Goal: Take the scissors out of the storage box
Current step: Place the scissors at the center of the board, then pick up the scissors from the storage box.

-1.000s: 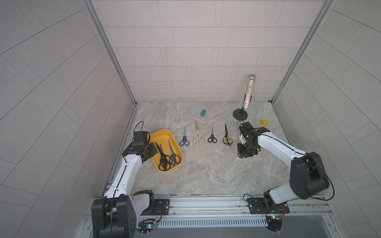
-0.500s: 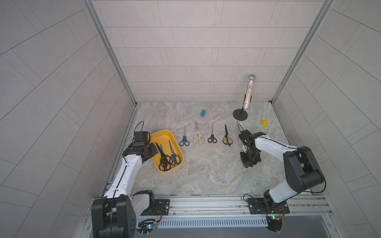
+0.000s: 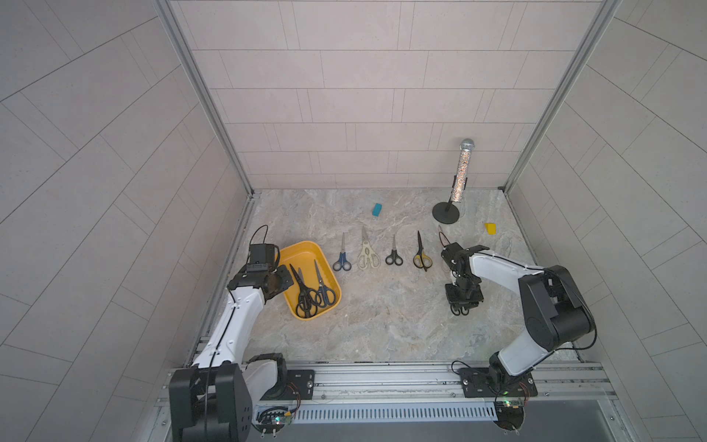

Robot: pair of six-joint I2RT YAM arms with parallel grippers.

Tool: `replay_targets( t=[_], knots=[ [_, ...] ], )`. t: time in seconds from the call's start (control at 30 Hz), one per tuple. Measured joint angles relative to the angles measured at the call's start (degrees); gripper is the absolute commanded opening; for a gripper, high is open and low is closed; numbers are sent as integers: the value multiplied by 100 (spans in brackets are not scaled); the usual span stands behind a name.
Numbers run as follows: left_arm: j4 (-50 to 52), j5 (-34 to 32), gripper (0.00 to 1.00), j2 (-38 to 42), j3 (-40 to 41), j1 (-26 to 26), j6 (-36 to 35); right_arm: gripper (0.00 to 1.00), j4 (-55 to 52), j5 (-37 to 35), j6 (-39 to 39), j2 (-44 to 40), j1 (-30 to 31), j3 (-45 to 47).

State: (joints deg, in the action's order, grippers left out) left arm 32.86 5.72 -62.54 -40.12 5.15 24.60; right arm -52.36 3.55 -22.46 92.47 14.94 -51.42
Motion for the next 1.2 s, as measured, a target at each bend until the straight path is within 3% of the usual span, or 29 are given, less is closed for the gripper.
replay_targets(
  t=[0.3,0.53,0.83,1.2],
  knots=[
    [4,-2,0,0,0,-46,-2,35,-367,26,-190,-927,175,-922],
    [13,-22,0,26,0,-72,-4,35,48,199,-643,-1104,1497,-1825],
    [83,-70,0,37,0,-96,-7,35,1178,393,-1152,584,3246,-3121],
    [136,-136,0,120,0,-122,-11,35,1784,763,-1508,2605,4304,-4977]
  ],
)
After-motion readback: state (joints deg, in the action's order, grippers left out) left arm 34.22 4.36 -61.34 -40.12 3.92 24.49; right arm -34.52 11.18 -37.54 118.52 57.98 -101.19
